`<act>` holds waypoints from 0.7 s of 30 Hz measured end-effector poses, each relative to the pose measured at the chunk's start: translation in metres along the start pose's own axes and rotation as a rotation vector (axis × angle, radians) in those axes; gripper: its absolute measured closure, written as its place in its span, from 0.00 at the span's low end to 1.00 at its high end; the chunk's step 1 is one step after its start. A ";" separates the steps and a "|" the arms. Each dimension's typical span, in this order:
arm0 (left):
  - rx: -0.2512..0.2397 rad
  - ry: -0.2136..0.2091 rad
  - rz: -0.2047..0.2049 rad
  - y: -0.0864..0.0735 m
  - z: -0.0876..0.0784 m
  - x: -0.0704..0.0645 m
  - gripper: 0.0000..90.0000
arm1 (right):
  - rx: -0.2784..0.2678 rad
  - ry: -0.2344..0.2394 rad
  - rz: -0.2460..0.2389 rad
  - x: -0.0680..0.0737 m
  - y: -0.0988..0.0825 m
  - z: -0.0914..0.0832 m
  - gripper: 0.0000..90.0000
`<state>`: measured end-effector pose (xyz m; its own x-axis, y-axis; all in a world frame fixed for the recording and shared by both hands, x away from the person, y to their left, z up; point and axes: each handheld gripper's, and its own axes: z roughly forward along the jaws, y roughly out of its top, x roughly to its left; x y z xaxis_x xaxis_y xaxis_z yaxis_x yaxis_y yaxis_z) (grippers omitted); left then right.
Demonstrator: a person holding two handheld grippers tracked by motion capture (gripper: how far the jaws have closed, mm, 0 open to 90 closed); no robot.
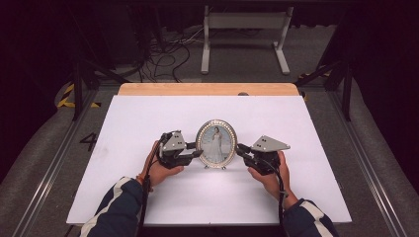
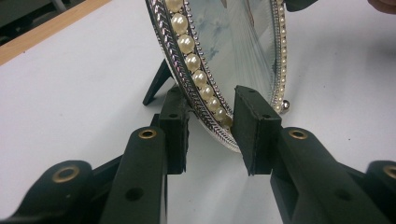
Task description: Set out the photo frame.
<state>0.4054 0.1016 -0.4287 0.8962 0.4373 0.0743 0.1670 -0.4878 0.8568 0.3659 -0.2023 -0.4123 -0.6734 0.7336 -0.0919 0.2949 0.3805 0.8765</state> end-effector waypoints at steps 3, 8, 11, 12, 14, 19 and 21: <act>-0.004 0.014 0.008 0.002 -0.003 -0.001 0.72 | -0.013 -0.013 -0.011 0.001 0.001 -0.002 0.86; -0.014 0.027 0.005 0.002 -0.010 -0.001 0.70 | -0.015 -0.012 -0.022 0.001 0.001 -0.003 0.82; -0.017 0.033 0.003 0.003 -0.012 -0.002 0.67 | -0.012 -0.010 -0.027 0.001 0.001 -0.004 0.75; -0.015 0.036 0.008 0.003 -0.013 -0.002 0.65 | -0.011 -0.012 -0.027 0.001 0.001 -0.005 0.73; -0.018 0.047 -0.009 0.002 -0.013 -0.002 0.60 | -0.011 -0.012 -0.024 0.001 0.002 -0.005 0.68; -0.004 0.071 -0.004 0.003 -0.011 -0.004 0.45 | 0.017 -0.007 -0.031 0.000 0.001 -0.003 0.51; 0.000 0.078 -0.005 0.002 -0.010 -0.004 0.40 | 0.022 -0.005 -0.028 0.000 0.001 -0.003 0.44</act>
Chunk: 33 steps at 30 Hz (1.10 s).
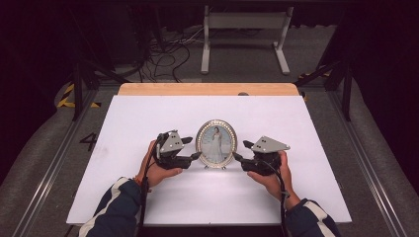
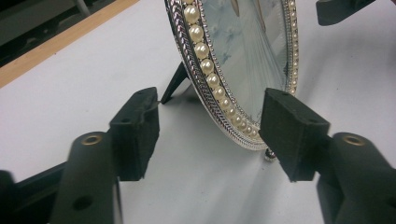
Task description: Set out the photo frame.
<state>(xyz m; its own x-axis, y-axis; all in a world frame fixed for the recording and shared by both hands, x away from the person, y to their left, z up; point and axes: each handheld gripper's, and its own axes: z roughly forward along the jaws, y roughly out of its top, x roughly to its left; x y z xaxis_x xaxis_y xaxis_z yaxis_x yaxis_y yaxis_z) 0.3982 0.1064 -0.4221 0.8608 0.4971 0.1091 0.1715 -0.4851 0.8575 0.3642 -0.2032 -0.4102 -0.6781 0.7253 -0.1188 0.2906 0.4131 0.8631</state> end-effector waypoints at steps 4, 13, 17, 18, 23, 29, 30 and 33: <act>0.012 0.010 -0.012 -0.001 0.001 0.001 0.26 | 0.015 0.005 -0.002 0.000 -0.001 0.003 0.34; 0.050 -0.019 -0.028 -0.003 0.012 -0.003 0.09 | 0.037 0.048 0.014 0.000 -0.004 0.011 0.12; 0.049 -0.043 -0.009 -0.004 0.012 -0.005 0.06 | 0.045 0.057 0.013 0.000 -0.006 0.013 0.07; 0.047 -0.045 -0.004 -0.004 0.012 -0.005 0.05 | 0.048 0.055 0.008 0.000 -0.006 0.013 0.07; 0.049 -0.031 0.023 -0.004 0.010 -0.006 0.06 | 0.054 0.043 -0.006 0.001 -0.006 0.013 0.07; 0.060 -0.004 0.039 -0.005 0.005 -0.007 0.07 | 0.080 0.004 -0.047 0.004 -0.007 0.012 0.10; 0.060 -0.001 0.044 -0.005 0.004 -0.007 0.07 | 0.083 -0.004 -0.054 0.004 -0.007 0.011 0.10; 0.061 0.005 0.048 -0.005 0.001 -0.007 0.08 | 0.097 -0.012 -0.063 0.003 -0.007 0.010 0.13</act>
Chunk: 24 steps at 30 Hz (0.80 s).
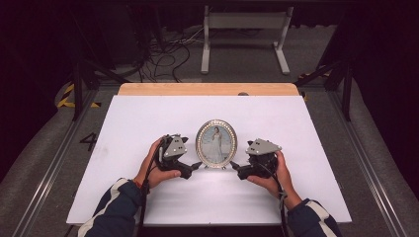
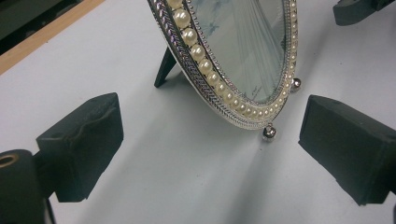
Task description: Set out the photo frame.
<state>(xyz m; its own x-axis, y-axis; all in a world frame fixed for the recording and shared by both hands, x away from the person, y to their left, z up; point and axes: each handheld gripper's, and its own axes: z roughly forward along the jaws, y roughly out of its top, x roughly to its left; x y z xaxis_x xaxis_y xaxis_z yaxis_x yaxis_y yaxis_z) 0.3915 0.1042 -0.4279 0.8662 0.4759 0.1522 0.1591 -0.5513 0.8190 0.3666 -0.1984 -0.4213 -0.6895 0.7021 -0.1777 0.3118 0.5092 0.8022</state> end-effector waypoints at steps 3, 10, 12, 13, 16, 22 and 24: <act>0.005 0.005 0.003 0.000 -0.002 -0.001 0.08 | -0.006 0.005 0.001 0.000 0.000 -0.002 0.13; 0.020 0.015 0.018 -0.004 -0.008 -0.001 0.08 | -0.013 -0.003 -0.011 0.000 -0.001 -0.006 0.13; 0.024 0.015 0.017 -0.006 -0.009 -0.001 0.08 | -0.012 -0.003 -0.009 -0.001 -0.001 -0.006 0.13; 0.028 0.016 0.020 -0.006 -0.010 -0.001 0.08 | -0.010 -0.004 -0.011 -0.001 -0.002 -0.007 0.13; 0.035 0.017 0.029 -0.008 -0.011 -0.002 0.08 | -0.005 -0.010 -0.011 -0.002 -0.004 -0.008 0.13; 0.040 0.029 0.040 -0.013 -0.019 -0.002 0.08 | 0.002 -0.026 -0.022 -0.003 -0.008 -0.014 0.13; 0.042 0.030 0.036 -0.014 -0.020 -0.002 0.08 | 0.003 -0.030 -0.022 -0.004 -0.009 -0.016 0.13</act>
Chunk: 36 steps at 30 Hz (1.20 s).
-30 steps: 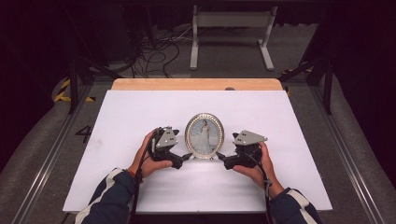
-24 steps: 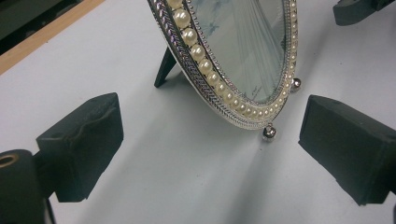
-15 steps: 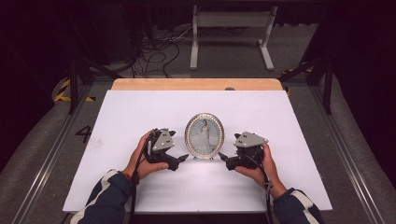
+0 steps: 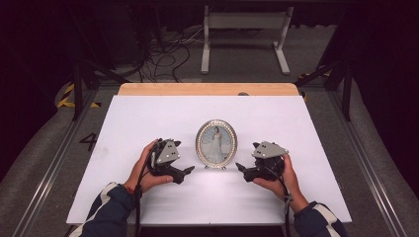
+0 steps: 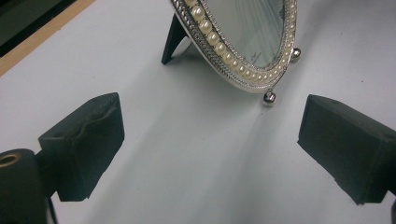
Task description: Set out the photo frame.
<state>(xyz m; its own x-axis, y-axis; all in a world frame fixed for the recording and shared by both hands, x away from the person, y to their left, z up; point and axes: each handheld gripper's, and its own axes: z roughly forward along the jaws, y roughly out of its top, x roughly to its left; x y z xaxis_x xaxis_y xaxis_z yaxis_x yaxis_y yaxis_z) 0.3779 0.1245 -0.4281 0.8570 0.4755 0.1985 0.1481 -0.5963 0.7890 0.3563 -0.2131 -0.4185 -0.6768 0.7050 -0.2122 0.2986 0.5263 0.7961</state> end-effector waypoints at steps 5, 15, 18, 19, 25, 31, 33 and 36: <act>0.001 0.018 0.003 -0.005 -0.006 0.000 0.08 | -0.008 -0.026 0.005 -0.003 -0.004 -0.006 0.13; -0.025 0.039 0.001 -0.013 -0.019 -0.001 0.09 | -0.008 -0.052 -0.015 -0.003 -0.008 -0.013 0.14; -0.029 0.048 -0.009 -0.016 -0.024 0.000 0.09 | -0.008 -0.059 -0.013 -0.005 -0.011 -0.017 0.14; -0.030 0.050 -0.009 -0.017 -0.025 0.000 0.09 | -0.010 -0.059 -0.011 -0.005 -0.012 -0.017 0.14; -0.045 0.066 -0.025 -0.023 -0.033 0.000 0.09 | -0.018 -0.057 -0.008 -0.007 -0.016 -0.021 0.13; -0.037 0.079 -0.039 -0.030 -0.039 0.001 0.09 | -0.020 -0.066 -0.009 -0.007 -0.019 -0.025 0.13; -0.034 0.080 -0.042 -0.032 -0.041 0.001 0.09 | -0.022 -0.068 -0.010 -0.007 -0.020 -0.027 0.13; -0.031 0.086 -0.041 -0.034 -0.044 0.002 0.09 | -0.020 -0.076 -0.011 -0.008 -0.021 -0.029 0.13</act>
<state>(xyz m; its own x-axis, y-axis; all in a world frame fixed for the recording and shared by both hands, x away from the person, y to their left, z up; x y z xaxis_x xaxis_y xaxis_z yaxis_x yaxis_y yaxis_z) 0.3526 0.1740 -0.4296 0.8046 0.5539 0.2140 0.1655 -0.5554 0.8149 0.3364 -0.2439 -0.4176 -0.6268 0.7335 -0.2628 0.2772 0.5252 0.8046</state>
